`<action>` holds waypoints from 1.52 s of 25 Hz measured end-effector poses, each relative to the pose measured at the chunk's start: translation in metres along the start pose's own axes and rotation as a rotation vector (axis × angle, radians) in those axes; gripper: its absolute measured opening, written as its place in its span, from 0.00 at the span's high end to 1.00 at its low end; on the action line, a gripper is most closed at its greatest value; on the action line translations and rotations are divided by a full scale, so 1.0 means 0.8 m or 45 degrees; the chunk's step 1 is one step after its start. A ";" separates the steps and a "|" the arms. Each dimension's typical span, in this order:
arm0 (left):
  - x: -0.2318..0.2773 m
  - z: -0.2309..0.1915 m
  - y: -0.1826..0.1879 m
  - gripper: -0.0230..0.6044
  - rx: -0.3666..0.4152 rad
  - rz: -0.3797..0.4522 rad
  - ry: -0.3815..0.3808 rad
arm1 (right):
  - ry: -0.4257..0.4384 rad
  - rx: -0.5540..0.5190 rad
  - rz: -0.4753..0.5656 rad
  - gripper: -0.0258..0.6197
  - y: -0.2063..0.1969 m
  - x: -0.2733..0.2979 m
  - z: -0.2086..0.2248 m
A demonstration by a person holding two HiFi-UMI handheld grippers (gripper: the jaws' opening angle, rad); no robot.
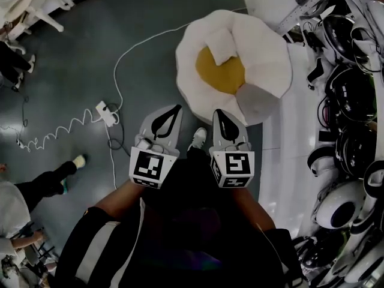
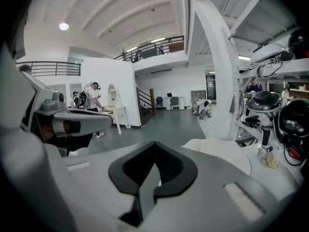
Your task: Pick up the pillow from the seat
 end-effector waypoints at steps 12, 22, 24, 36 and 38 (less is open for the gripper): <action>0.075 0.002 0.067 0.96 0.036 0.022 0.019 | -0.012 0.009 0.004 0.96 0.040 0.031 0.080; 0.147 -0.044 0.087 0.96 0.015 0.060 -0.079 | -0.123 0.013 -0.058 0.96 0.073 0.085 0.115; 0.172 -0.056 0.094 0.96 0.019 0.045 -0.115 | -0.147 0.033 -0.079 0.96 0.081 0.102 0.124; 0.351 -0.149 0.122 0.96 0.139 -0.081 -0.298 | -0.273 0.227 -0.201 0.96 0.128 0.258 0.190; 0.379 -0.162 0.119 0.96 0.150 -0.097 -0.312 | -0.293 0.255 -0.219 0.96 0.130 0.282 0.202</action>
Point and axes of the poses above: the fingertips, and each gripper's own axes: x forward along the fingers, z to its right, y out of its top, the point moved 6 cm from there along -x, backward along the fingers, and after that the axes turned 15 degrees about -z, right-handed, at the moved point
